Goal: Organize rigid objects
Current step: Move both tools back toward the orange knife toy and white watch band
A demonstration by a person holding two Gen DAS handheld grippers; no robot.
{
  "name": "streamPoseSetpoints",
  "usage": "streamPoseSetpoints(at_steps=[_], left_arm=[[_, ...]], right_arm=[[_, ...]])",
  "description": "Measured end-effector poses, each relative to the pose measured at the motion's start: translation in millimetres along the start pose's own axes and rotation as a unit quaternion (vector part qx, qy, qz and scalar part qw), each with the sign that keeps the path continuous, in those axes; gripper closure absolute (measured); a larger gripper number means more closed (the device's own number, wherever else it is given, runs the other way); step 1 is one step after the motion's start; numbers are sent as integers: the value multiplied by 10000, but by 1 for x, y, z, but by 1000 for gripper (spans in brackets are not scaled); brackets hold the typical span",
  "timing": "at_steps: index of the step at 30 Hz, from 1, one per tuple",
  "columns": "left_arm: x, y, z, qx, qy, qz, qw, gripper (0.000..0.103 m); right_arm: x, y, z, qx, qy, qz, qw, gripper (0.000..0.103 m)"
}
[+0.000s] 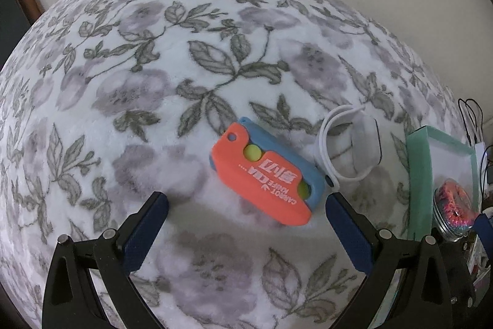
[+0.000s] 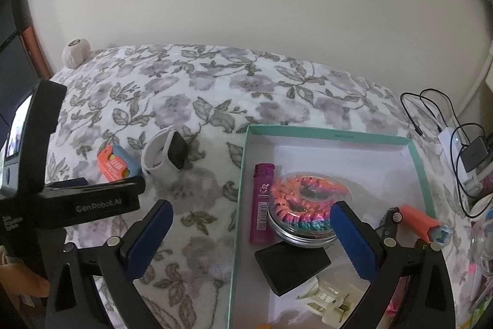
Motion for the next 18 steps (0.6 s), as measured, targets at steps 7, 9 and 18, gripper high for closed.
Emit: streamPoseSetpoints(at_steps=[7,9,18], left_arm=[[-5,-23,1,103,-68,-355,9993,1],[-5,-30,2,48,-152,-319,9994,1],[-18,-69,-3,-134,-164,-407,9989,1]], right_arm=[[0,-2,0,-18,-5,-15,10000,0],[0,-3,0,-34,3,-19,10000,0],[1,-5,0,-62,-1,-24,10000,0]])
Point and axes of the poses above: each gripper's, at about its wrist camera, not at the fingertips, and x roughly the way its jaws point, y to its right, z to its underside, the point moved 10 cm from there along x, roughly the way its jaws point, and after that the axes turned 4 degrees about y, right-handed, at the moved point
